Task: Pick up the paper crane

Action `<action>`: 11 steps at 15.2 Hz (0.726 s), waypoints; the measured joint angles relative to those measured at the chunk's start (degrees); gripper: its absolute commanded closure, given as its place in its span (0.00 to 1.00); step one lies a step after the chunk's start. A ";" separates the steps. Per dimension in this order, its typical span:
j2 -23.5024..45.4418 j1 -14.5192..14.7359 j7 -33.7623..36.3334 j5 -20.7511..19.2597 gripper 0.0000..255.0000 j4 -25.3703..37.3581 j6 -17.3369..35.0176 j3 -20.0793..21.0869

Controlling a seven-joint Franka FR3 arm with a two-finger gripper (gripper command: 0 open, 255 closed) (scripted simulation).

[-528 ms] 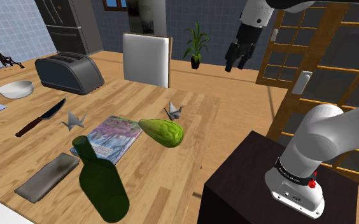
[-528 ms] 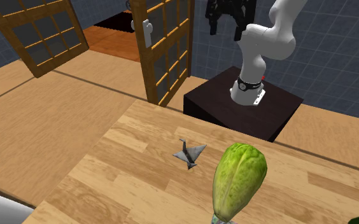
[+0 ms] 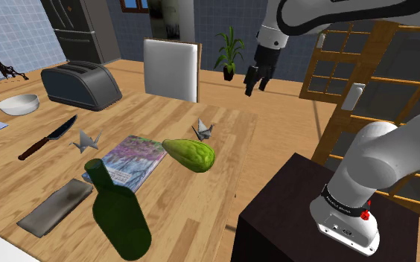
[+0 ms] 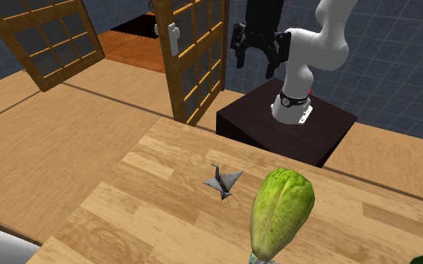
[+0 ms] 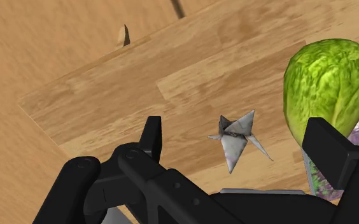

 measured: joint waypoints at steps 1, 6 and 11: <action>1.86 0.19 -0.63 -0.23 0.00 0.13 1.62 0.10; 11.82 1.48 -2.14 -1.06 0.00 1.19 10.20 1.86; 21.89 2.50 -2.91 -2.68 0.00 3.85 17.27 3.71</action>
